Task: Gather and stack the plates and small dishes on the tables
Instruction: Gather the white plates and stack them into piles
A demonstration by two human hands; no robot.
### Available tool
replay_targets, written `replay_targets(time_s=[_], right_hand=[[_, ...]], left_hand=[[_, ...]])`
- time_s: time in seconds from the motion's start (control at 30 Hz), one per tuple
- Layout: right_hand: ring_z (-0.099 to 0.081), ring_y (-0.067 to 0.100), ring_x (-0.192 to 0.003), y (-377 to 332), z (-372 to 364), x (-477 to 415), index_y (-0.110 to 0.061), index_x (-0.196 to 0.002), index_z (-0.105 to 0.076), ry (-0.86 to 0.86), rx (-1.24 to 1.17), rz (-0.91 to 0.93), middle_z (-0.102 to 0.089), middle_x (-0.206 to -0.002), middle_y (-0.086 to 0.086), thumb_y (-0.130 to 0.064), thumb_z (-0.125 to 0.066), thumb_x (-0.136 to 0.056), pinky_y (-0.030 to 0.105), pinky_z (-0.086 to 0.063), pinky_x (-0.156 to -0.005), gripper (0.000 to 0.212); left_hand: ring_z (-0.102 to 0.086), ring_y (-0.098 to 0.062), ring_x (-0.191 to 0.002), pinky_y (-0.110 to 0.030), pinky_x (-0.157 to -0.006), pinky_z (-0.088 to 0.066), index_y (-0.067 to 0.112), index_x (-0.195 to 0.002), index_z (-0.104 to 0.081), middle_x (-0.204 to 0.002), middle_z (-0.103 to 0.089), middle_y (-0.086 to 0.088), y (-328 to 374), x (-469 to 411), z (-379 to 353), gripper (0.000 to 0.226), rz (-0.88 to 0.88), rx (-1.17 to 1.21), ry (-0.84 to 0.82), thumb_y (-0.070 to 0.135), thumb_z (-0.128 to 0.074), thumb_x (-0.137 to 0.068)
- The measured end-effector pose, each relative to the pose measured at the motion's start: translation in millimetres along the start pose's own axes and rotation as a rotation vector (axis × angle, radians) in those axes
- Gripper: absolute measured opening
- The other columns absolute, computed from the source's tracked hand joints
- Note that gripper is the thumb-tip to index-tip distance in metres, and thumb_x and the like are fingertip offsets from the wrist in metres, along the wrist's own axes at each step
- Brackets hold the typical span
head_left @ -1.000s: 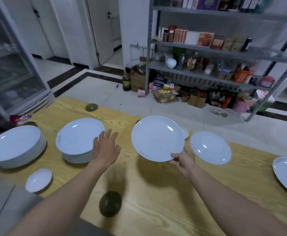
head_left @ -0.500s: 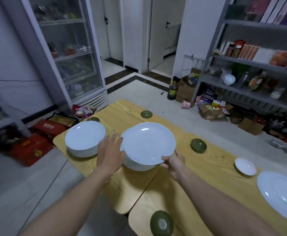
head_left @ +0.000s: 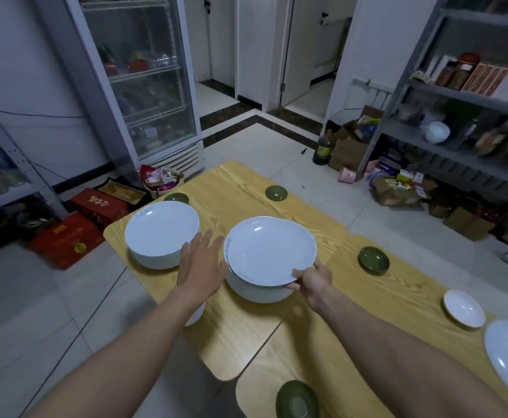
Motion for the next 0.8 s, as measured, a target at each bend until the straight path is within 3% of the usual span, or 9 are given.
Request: replay_targets(time_s=[0.13,0.27,0.4,0.6,0.8], right_hand=[[-0.069,0.035,-0.094,-1,0,-8,-0.009,-0.148,-0.042,0.044,0.148,0.024,-0.057,-0.121,0.011,0.013,-0.058,-0.090,0.049,-0.061,-0.079,0.064],[-0.068,0.030,-0.085,-1,7,-19,0.000,-0.141,-0.048,0.113,0.303,0.018,-0.062,-0.116,0.014,0.007,-0.067,-0.087,0.043,-0.060,-0.081,0.058],[-0.067,0.031,-0.099,3,9,-29,-0.001,-0.132,-0.058,0.138,0.386,0.024,-0.063,-0.104,0.010,0.004,-0.071,-0.084,0.047,-0.056,-0.093,0.049],[-0.067,0.029,-0.101,11,10,-37,0.000,-0.120,-0.065,0.120,0.480,0.011,-0.069,-0.111,0.012,-0.009,-0.072,-0.086,0.045,-0.056,-0.093,0.036],[-0.065,0.029,-0.101,5,11,-26,0.001,-0.115,-0.064,0.087,0.446,0.027,-0.067,-0.118,0.013,-0.010,-0.070,-0.090,0.046,-0.054,-0.096,0.029]], left_hand=[[-0.011,-0.023,-0.150,-0.046,-0.120,-0.013,0.025,-0.152,-0.028,-0.163,-0.015,-0.002,-3,-1,-4,0.057,0.014,-0.005,-0.003,0.037,-0.045,-0.098],[-0.012,-0.023,-0.150,-0.046,-0.120,-0.014,0.025,-0.151,-0.028,-0.163,-0.015,-0.003,-6,-1,-5,0.057,0.020,-0.011,-0.003,0.037,-0.045,-0.098],[-0.012,-0.023,-0.150,-0.046,-0.120,-0.014,0.025,-0.151,-0.028,-0.163,-0.015,-0.003,-6,1,-7,0.057,0.018,-0.023,-0.011,0.038,-0.045,-0.098],[-0.014,-0.023,-0.149,-0.046,-0.119,-0.016,0.024,-0.151,-0.030,-0.163,-0.017,-0.002,-5,5,-10,0.056,0.011,-0.009,-0.004,0.038,-0.046,-0.098],[-0.015,-0.024,-0.149,-0.045,-0.119,-0.016,0.024,-0.150,-0.031,-0.162,-0.018,-0.003,1,9,-6,0.055,-0.010,-0.007,-0.001,0.037,-0.045,-0.099]])
Point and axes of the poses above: each hand's wrist, its own x-axis away from the middle knuckle, its own z-axis out of the back of the hand, y = z × x, the point moved 3 cm from there along -x, towards the middle knuckle
